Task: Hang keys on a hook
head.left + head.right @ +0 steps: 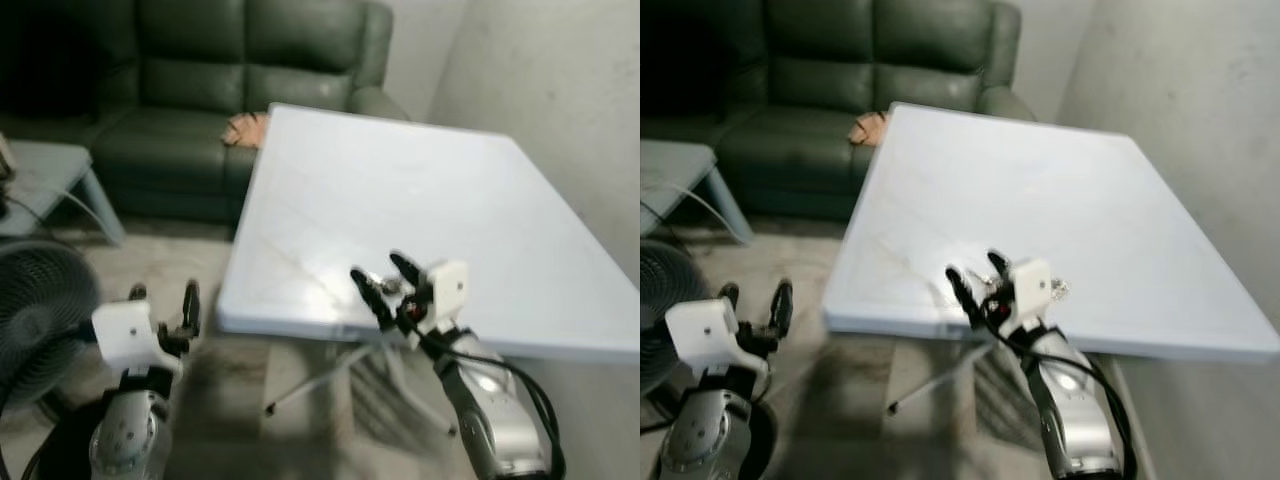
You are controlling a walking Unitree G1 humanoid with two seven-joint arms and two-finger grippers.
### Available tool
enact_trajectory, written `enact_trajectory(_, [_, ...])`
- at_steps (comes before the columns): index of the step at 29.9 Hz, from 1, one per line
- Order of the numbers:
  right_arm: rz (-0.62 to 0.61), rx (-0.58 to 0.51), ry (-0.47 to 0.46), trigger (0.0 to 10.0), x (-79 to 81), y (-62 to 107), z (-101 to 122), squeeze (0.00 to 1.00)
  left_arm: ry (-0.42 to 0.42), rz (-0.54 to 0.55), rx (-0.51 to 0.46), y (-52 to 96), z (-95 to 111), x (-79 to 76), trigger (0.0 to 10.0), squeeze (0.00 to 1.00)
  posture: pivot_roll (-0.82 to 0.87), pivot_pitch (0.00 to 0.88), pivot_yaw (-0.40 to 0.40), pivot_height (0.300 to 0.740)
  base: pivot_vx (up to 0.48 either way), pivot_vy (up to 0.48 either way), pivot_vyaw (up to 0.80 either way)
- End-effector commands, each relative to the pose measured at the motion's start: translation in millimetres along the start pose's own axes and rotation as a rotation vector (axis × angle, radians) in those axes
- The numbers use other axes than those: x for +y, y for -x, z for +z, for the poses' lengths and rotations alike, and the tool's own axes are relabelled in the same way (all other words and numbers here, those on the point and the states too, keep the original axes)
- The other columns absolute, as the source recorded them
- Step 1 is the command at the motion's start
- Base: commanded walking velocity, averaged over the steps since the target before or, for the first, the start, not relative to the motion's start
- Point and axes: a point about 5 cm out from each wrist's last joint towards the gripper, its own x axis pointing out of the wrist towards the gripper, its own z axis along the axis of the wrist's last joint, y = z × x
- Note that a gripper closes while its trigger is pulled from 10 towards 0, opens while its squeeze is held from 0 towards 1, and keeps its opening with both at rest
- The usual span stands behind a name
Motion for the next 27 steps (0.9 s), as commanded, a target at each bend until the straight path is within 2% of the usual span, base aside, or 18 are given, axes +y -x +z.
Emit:
enact_trajectory(1, [0.013, -0.028, -0.007, 10.0, 4.0, -4.8, 7, 0.0, -0.018, 0.019, -0.004, 0.6, 3, 6.4, 10.0, 0.0, 0.01, 0.0, -0.085, 0.74, 0.364, 0.0, 0.0])
enact_trajectory(12, [0.014, -0.025, -0.006, 10.0, 4.3, -4.7, 6, 0.0, -0.022, 0.016, 0.009, 1.5, 1, 4.8, 10.0, 0.0, 0.01, 0.0, -0.085, 0.74, 0.358, 0.0, 0.0])
enact_trajectory(15, [0.042, 0.002, 0.01, 10.0, 5.9, -4.3, 4, 0.0, -0.042, 0.011, -0.023, 5.7, 1, 0.3, 10.0, 0.0, 0.01, 0.0, -0.088, 0.74, 0.0, 0.0, 0.0])
enact_trajectory(23, [0.077, 0.051, 0.044, 10.0, 5.3, -10.5, 4, 0.0, -0.042, -0.004, -0.002, 10.9, -7, -3.1, 10.0, 0.0, 0.01, 0.0, -0.1, 0.74, 0.0, 0.0, 0.0])
enact_trajectory(27, [0.101, 0.078, 0.08, 10.0, 0.1, -13.4, 2, 0.0, -0.054, -0.048, 0.004, 12.7, -10, -9.7, 10.0, 0.0, 0.02, 0.0, -0.112, 0.74, 0.0, 0.0, 0.0])
